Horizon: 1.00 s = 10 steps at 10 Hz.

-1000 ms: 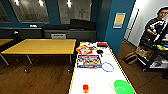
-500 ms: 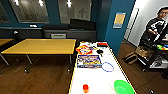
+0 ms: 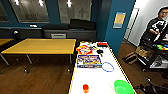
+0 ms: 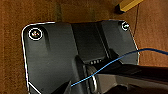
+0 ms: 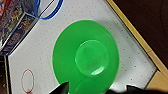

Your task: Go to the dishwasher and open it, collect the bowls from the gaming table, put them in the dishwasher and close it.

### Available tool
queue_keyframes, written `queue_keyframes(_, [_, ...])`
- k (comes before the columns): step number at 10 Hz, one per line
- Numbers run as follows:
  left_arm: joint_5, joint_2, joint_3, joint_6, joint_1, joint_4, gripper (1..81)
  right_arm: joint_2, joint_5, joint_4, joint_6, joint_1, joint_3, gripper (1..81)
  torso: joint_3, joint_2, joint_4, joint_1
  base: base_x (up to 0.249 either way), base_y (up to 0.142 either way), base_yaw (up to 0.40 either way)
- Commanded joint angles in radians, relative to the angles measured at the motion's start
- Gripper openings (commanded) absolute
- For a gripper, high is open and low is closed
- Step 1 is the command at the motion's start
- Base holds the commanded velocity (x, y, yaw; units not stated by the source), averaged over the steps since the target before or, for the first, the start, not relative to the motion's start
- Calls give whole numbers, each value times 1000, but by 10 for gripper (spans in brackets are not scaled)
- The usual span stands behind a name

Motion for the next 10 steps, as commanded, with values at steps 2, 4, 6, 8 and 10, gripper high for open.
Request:
queue_keyframes(2, [43,-7,0,0,-23,-1,811,-1,-68,39,21,146,-58,811,-102,0,0,0,0,0,0])
queue_keyframes(4, [42,-5,0,0,-23,-1,811,1,-68,39,22,150,-67,811,-61,0,0,0,0,0,0])
queue_keyframes(6, [43,-3,0,0,-23,-1,811,10,-66,48,71,150,-88,811,-89,1,0,1,0,0,0])
queue_keyframes(8, [43,-3,0,0,-23,-1,811,48,-66,50,146,145,-157,811,-93,1,0,1,0,0,0])
queue_keyframes(10, [43,-5,0,-2,-23,-1,811,88,-60,40,147,120,-208,811,-93,1,0,1,0,0,0])
